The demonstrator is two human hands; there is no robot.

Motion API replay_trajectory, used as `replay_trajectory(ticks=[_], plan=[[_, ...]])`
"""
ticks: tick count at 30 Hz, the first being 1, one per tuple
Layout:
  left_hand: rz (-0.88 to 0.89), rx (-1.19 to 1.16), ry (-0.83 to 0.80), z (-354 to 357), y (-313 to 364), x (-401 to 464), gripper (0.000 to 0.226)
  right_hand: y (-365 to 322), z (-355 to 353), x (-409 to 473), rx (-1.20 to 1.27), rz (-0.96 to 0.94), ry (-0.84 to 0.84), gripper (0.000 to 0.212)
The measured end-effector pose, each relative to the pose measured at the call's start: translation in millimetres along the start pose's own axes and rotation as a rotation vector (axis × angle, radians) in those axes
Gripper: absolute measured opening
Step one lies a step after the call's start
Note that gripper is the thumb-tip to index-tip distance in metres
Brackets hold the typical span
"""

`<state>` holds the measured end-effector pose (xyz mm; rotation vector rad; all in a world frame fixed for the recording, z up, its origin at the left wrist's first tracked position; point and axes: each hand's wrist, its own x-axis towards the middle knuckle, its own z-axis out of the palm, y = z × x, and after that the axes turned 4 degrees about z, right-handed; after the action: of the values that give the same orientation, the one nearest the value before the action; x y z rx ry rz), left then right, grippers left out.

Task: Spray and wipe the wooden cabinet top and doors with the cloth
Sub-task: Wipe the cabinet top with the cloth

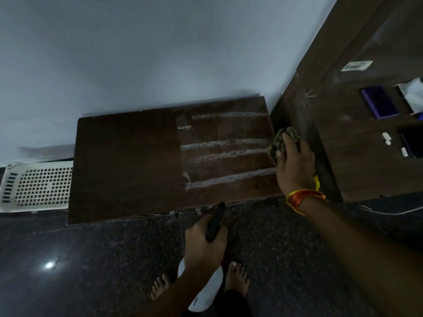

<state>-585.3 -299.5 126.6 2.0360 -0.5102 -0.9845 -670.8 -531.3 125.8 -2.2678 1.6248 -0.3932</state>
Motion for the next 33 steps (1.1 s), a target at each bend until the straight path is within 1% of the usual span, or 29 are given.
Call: replay_trajectory(ticks=[1,3,5,8,12,15,20,23,26,33], plan=[[0.005,0.013,-0.001,-3.9,-2.7,-2.4,0.013,-1.2,1.1,-1.5,0.002,-0.001,-0.008,0.047],[0.014,0.009,0.024,-11.5,-8.2,-5.5,0.019,-5.1,4.5,-5.7,0.009,-0.014,-0.022,0.047],[-0.001,-0.013,0.088,-18.9,-13.5,-6.3,0.026,-12.2,9.4,-11.0,0.02,-0.025,-0.044,0.047],[-0.032,-0.042,0.165,-29.6,-18.8,-5.5,0.03,-27.0,18.4,-22.7,0.035,-0.026,-0.09,0.046],[-0.06,-0.109,0.251,-41.4,-17.1,-0.7,0.029,-47.1,29.5,-39.4,0.047,-0.047,-0.116,0.045],[-0.07,-0.147,0.299,-49.8,-11.5,5.5,0.03,-60.9,36.9,-49.1,0.084,-0.059,-0.166,0.045],[-0.077,-0.181,0.352,-65.4,-6.6,12.0,0.03,-78.7,42.0,-60.5,0.088,-0.091,-0.174,0.045],[-0.066,-0.177,0.365,-71.9,-8.5,10.9,0.032,-83.5,43.7,-62.5,0.096,-0.098,-0.189,0.045],[-0.042,-0.166,0.36,-71.4,-14.0,8.1,0.03,-80.9,42.7,-61.4,0.104,-0.082,-0.166,0.045],[0.0,-0.17,0.253,-35.1,-19.0,-4.3,0.029,-50.7,32.5,-44.3,0.062,-0.009,-0.109,0.046]])
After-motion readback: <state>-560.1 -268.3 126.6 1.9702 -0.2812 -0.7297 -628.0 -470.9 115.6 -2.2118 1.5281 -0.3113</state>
